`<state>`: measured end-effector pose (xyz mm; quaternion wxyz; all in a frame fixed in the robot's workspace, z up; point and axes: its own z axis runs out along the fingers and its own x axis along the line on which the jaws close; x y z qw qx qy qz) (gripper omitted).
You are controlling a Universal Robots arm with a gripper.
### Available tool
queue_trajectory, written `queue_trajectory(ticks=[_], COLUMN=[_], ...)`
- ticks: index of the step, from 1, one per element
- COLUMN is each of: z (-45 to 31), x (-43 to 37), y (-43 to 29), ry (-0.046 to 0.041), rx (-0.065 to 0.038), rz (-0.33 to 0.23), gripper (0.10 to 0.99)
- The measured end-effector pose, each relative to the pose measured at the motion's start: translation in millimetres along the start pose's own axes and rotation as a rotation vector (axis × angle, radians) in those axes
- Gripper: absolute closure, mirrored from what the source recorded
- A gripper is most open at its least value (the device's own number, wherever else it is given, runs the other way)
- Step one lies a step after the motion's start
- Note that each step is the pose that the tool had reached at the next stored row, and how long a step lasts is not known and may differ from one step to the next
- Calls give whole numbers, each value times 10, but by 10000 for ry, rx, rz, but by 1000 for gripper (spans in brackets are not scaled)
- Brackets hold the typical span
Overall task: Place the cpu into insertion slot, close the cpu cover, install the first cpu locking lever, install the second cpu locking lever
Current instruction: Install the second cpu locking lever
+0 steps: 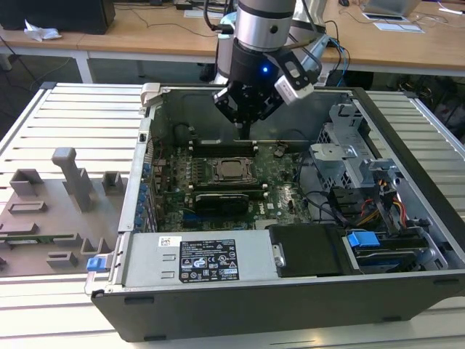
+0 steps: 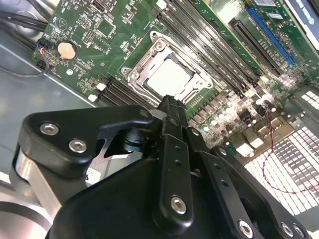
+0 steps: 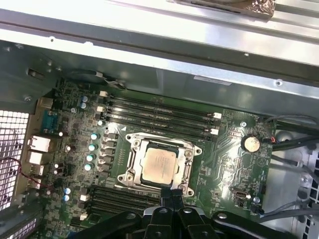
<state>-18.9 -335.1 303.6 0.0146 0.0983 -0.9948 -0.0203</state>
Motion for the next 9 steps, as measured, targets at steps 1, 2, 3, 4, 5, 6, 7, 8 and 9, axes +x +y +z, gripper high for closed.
queue_trajectory(ticks=[1, 2, 3, 4, 5, 6, 7, 8, 9], z=[-14, -27, -28, -28, -28, -30, -31, -31, -32], x=[0, 1, 1, 1, 1, 1, 1, 1, 1], y=[1, 1, 1, 1, 1, 1, 1, 1, 1], ry=[0, 1, -1, -2, -2, 0, 0, 0, 0], rx=[0, 0, -1, -2, -3, 0, 0, -1, 0], rz=[0, 0, 0, 0, 0, 0, 0, 0, 0], gripper=[980, 980, 980, 980, 980, 980, 980, 980, 980])
